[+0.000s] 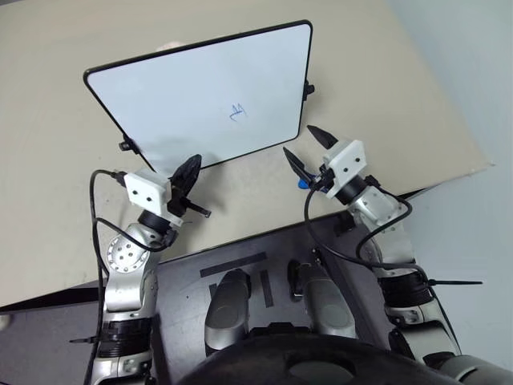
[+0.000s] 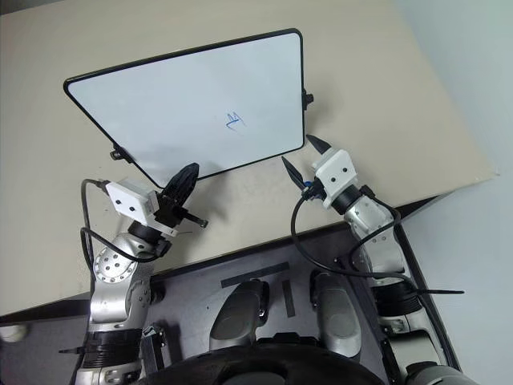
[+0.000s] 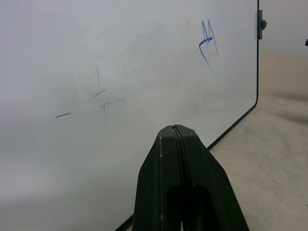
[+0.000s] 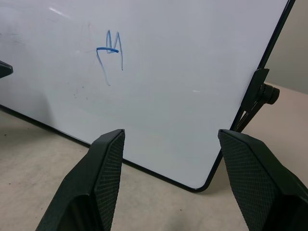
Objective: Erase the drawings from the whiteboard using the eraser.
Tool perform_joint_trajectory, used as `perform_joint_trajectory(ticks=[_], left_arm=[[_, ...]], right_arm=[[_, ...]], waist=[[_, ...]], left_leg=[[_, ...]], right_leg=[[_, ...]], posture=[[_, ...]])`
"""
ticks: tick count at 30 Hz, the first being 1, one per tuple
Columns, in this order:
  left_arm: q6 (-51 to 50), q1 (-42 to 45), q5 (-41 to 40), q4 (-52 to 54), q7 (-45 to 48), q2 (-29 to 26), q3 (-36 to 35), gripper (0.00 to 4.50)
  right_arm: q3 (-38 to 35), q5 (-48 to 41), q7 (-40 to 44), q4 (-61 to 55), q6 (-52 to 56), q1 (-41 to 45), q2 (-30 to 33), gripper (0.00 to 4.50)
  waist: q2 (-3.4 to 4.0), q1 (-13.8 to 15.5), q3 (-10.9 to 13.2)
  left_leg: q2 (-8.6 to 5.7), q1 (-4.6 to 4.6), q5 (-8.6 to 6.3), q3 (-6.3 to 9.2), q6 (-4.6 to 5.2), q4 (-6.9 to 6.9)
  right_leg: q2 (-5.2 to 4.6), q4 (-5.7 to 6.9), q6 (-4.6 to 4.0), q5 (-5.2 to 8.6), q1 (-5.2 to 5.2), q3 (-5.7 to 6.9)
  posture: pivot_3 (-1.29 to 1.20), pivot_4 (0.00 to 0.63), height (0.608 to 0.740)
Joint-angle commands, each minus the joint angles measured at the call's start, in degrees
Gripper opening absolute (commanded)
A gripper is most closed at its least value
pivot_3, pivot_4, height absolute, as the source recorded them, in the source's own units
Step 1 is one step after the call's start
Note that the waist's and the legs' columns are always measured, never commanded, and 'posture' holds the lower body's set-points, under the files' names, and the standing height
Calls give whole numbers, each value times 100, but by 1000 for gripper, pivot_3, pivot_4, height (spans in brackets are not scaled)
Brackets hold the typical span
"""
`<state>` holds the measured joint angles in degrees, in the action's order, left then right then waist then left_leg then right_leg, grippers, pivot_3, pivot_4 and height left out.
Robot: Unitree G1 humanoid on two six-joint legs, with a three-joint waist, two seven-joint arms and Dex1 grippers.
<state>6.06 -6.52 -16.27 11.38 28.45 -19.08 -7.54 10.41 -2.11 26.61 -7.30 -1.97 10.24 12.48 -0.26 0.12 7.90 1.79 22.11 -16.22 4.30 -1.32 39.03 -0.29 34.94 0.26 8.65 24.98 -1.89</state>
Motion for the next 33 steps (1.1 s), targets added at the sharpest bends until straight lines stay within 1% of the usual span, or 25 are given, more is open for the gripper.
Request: perform_joint_trajectory(ticks=[1,5,11,16,24,27,29,31,33], left_arm=[[9,64,-65,235,22,0,11,0],[89,81,-29,103,43,48,40,0],[114,38,6,185,-23,116,77,0],[134,-218,39,397,-146,159,-1,0],[154,-873,204,995,-558,312,-50,0],[100,-1094,126,1201,-597,272,-201,0],[95,-1203,174,1306,-627,292,-167,0],[106,-1274,170,1276,-628,320,-136,0],[113,-1295,121,1207,-559,335,-59,0]], right_arm=[[23,-35,13,-331,7,-15,14,3269],[-26,-14,2,-412,41,-75,73,3269],[-28,-63,97,-419,78,16,183,3269],[34,-101,199,-289,25,102,165,3269],[21,-318,754,-13,-98,162,339,3269],[84,-395,1102,-169,147,228,583,3269],[36,-528,1339,-363,293,187,809,3269],[-16,-655,1610,-638,564,144,1130,3269],[-76,-779,1925,-963,952,87,1581,3269]], waist=[[0,0,0],[0,0,0],[0,0,0],[0,-2,0],[0,-6,0],[0,-3,0],[0,5,0],[0,5,0],[0,8,0]], left_leg=[[0,0,0,0,0,-1],[0,0,0,0,0,-1],[0,0,0,0,0,-1],[0,0,0,0,0,-3],[0,1,0,-1,0,-3],[-1,2,-1,-2,0,-3],[-1,2,-1,-2,0,-3],[-1,3,-1,-2,-1,-2],[-2,3,-1,-3,-1,-2]], right_leg=[[0,0,0,0,0,0],[0,-1,0,0,0,0],[0,0,0,0,0,0],[1,-2,1,1,0,0],[2,-2,4,4,0,0],[1,-3,5,8,-1,0],[1,-2,5,11,-2,0],[2,-2,5,13,-4,0],[2,-2,7,14,-6,0]], posture=[[0,150,740],[0,150,740],[0,150,740],[0,150,740],[0,150,740],[0,150,740],[0,150,740],[0,150,740],[0,150,740]])
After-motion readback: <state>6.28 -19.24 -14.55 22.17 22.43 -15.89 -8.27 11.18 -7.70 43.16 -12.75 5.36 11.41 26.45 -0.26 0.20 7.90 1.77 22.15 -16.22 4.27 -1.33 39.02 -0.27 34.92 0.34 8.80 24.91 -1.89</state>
